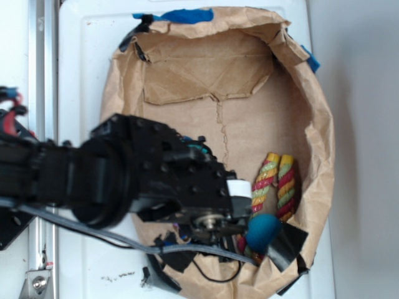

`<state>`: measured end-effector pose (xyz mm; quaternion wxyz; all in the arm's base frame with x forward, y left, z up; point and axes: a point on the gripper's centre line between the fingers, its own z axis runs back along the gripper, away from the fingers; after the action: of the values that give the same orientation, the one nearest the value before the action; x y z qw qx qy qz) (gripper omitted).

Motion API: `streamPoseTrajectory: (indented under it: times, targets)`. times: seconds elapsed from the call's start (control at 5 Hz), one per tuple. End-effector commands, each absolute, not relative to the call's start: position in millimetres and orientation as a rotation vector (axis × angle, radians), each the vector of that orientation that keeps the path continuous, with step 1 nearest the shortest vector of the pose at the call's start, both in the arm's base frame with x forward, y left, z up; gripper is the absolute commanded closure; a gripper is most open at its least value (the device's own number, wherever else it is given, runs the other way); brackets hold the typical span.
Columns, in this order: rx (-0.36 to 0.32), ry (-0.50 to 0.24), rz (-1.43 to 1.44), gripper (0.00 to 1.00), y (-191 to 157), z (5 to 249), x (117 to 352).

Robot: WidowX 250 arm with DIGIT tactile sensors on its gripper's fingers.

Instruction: Grab the blue block.

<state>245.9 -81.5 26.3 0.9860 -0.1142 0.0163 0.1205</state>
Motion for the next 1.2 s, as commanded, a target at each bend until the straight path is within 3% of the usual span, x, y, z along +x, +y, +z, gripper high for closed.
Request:
streamPoseTrajectory:
  times: [0.0,0.2,1.0]
  targets:
    - [-0.117,-0.035,0.247,0.00,-66,31,250]
    - [-0.113,-0.056,0.282,1.00,-58,33,252]
    - [-0.143,-0.089,0.289,1.00,-54,48,249]
